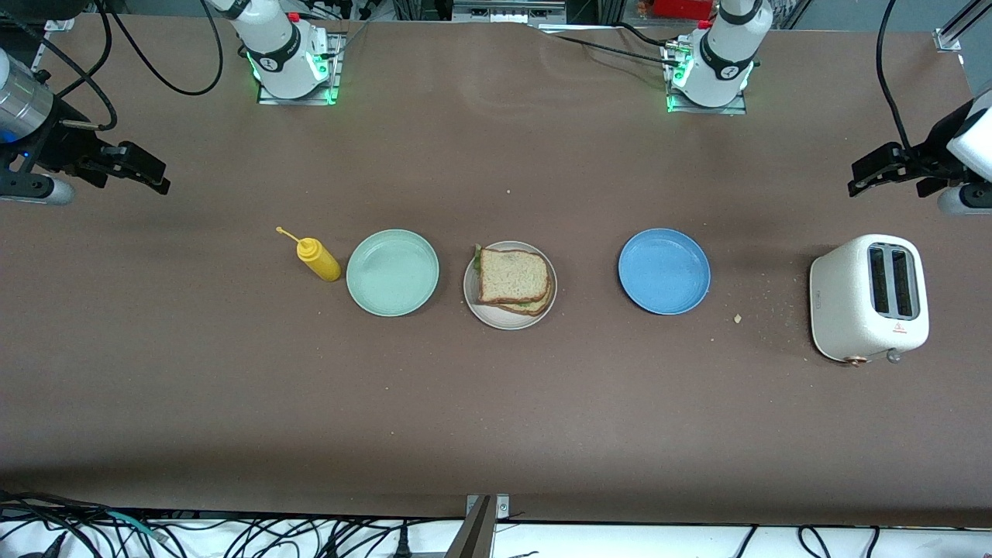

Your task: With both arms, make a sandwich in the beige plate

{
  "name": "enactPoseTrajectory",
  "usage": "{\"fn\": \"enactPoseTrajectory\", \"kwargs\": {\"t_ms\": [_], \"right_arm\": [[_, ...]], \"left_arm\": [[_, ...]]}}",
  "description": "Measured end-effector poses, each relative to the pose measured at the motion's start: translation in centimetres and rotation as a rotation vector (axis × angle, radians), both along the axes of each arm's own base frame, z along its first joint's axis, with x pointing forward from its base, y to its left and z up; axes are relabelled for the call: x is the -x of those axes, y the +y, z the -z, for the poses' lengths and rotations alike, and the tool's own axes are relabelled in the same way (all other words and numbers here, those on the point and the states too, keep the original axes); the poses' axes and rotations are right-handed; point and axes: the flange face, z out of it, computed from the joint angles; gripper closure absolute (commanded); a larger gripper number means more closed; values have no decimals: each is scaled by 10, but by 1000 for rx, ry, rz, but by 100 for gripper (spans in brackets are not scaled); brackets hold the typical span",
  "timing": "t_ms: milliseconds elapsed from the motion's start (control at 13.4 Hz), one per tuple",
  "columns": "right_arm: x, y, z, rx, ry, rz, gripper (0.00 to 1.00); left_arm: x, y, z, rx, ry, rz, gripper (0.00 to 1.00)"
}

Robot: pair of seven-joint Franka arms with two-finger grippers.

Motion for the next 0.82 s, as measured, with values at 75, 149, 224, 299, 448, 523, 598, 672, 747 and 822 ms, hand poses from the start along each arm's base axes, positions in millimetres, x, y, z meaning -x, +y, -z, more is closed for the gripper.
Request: {"fn": "enactPoseTrajectory", "kwargs": {"t_ms": [75,149,224,299,448,523,598,672,747,822], "right_arm": [[0,0,0,0,0,0,0],[0,0,0,0,0,0,0],[0,0,0,0,0,0,0],[0,0,0,0,0,0,0],[0,0,0,0,0,0,0],[0,0,0,0,0,0,0],[0,0,0,0,0,0,0],[0,0,0,0,0,0,0],[0,0,0,0,0,0,0],[0,0,0,0,0,0,0]], "left_arm": [[0,3,-4,0,-7,-8,0],[-1,6,-5,-1,-10,-13,0],[-2,7,-4,-1,-9,-16,0],[-3,7,-4,-2,-9,-17,0],[-7,6,-11,0,-27,-20,0],[-8,4,-14,0,-35,-18,0],[-9,0,-15,0,-38,-15,0],[-9,-3,-15,1,-37,-11,0],[-10,-6,-14,1,-35,-6,0],[-11,-9,-13,1,-34,-1,0]]}}
